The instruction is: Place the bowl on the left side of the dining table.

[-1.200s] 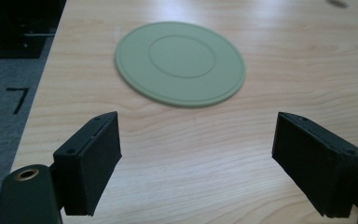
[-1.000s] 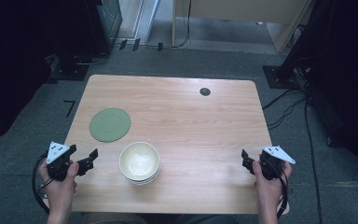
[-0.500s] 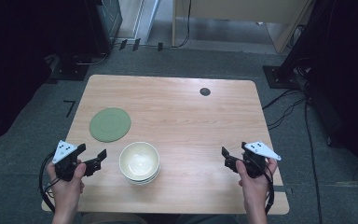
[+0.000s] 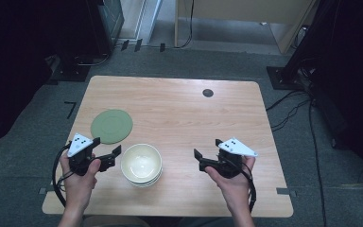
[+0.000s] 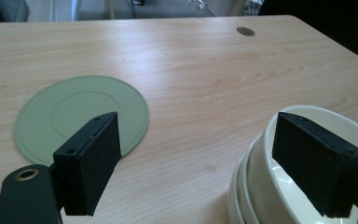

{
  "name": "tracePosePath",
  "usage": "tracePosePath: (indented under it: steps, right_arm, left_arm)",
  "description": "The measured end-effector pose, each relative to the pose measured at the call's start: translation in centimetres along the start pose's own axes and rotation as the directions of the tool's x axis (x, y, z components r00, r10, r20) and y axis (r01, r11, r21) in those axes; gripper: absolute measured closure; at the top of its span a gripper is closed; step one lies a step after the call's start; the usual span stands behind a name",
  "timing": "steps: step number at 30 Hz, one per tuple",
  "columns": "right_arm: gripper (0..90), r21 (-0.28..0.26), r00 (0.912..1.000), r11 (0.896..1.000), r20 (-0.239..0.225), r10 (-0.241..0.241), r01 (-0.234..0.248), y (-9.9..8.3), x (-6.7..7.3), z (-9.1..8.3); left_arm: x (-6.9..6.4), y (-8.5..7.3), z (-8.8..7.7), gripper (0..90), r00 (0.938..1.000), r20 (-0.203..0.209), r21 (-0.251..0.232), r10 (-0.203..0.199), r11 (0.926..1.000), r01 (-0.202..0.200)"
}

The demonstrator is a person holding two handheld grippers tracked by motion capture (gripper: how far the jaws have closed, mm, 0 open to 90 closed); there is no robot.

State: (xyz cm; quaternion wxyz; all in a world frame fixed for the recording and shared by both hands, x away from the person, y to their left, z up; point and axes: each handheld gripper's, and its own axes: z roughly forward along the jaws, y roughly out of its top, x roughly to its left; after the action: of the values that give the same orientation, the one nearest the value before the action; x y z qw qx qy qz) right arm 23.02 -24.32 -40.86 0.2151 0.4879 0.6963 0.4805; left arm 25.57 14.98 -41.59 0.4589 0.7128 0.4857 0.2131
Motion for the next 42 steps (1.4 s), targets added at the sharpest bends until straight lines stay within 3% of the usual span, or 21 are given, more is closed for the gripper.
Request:
tracePosePath:
  steps: [3,6,7,10,12,14,15,19,20,21,26,29,30,31,34,38,42]
  right_arm:
    - [16.4,0.002,0.9997,1.000,-0.018,-0.016,0.016,0.6,1.7,0.9]
    - [18.9,0.004,0.9994,1.000,-0.021,-0.026,0.027,0.8,2.5,1.5]
    - [23.4,-0.001,0.9990,1.000,-0.032,-0.030,0.029,1.0,3.2,2.0]
    - [28.0,0.007,0.9980,0.999,-0.052,-0.036,0.037,1.0,3.9,2.6]
    - [35.0,0.025,0.9949,0.998,-0.089,-0.048,0.050,1.1,5.1,3.8]
    - [37.6,0.030,0.9940,0.998,-0.097,-0.051,0.054,1.1,5.5,4.2]
    - [41.2,0.042,0.9917,0.997,-0.113,-0.062,0.067,1.0,6.5,5.0]
    - [47.6,0.052,0.9860,0.996,-0.153,-0.068,0.076,1.0,7.8,6.2]
    - [57.7,0.047,0.9779,0.995,-0.194,-0.078,0.089,0.9,8.4,6.7]
    - [58.8,0.049,0.9737,0.995,-0.216,-0.074,0.086,0.9,8.6,7.0]
    - [67.2,0.055,0.9692,0.995,-0.238,-0.063,0.078,0.7,9.0,8.0]
    - [69.6,0.086,0.9746,0.993,-0.214,-0.065,0.085,0.4,9.2,8.6]
    - [74.7,0.100,0.9778,0.991,-0.197,-0.070,0.091,0.3,9.3,8.8]
    - [75.9,0.116,0.9806,0.988,-0.181,-0.075,0.097,0.1,9.4,9.2]
    - [74.6,0.150,0.9849,0.983,-0.154,-0.079,0.102,-0.4,9.5,9.7]
    - [79.4,0.160,0.9824,0.980,-0.163,-0.090,0.117,-0.6,9.6,10.0]
    - [83.9,0.154,0.9805,0.973,-0.125,-0.152,0.170,-0.6,10.2,10.1]
  left_arm:
    - [-0.3,-0.4,0.4,14.9,0.9998,0.017,0.012,-0.005,0.9999,0.005]
    - [-0.7,-0.7,0.7,14.9,0.9995,0.032,0.010,-0.006,0.9999,0.005]
    - [-0.7,-0.8,0.8,14.9,0.9979,0.064,0.014,-0.008,0.9999,0.007]
    - [-0.7,-0.9,0.9,16.4,0.9961,0.087,0.023,-0.011,0.9997,0.009]
    - [-1.0,-1.0,1.1,26.0,0.9933,0.113,0.052,0.020,0.9983,-0.026]
    - [-1.1,-1.1,1.2,30.3,0.9916,0.127,0.061,0.026,0.9976,-0.034]
    - [-1.2,-1.1,1.3,34.5,0.9897,0.141,0.067,0.027,0.9970,-0.037]
    - [-1.6,-1.1,1.5,43.5,0.9902,0.128,0.079,0.056,0.9946,-0.067]
    - [-1.8,-1.2,1.6,45.2,0.9904,0.117,0.088,0.074,0.9925,-0.085]
    - [-1.9,-1.2,1.6,46.1,0.9905,0.110,0.091,0.083,0.9915,-0.093]
    - [-2.1,-1.3,1.7,51.0,0.9894,0.110,0.095,0.095,0.9898,-0.106]
    - [-2.4,-1.3,1.9,55.3,0.9874,0.109,0.097,0.114,0.9874,-0.125]
    - [-2.6,-1.3,1.9,58.2,0.9837,0.125,0.089,0.129,0.9860,-0.141]
    - [-2.7,-1.4,1.9,67.4,0.9819,0.132,0.079,0.136,0.9860,-0.147]
    - [-3.1,-1.2,1.9,72.1,0.9792,0.121,0.079,0.163,0.9817,-0.173]
    - [-3.5,-1.3,2.1,75.6,0.9765,0.092,0.094,0.195,0.9746,-0.203]
    - [-3.4,-1.2,2.2,79.9,0.9787,0.078,0.106,0.190,0.9745,-0.198]
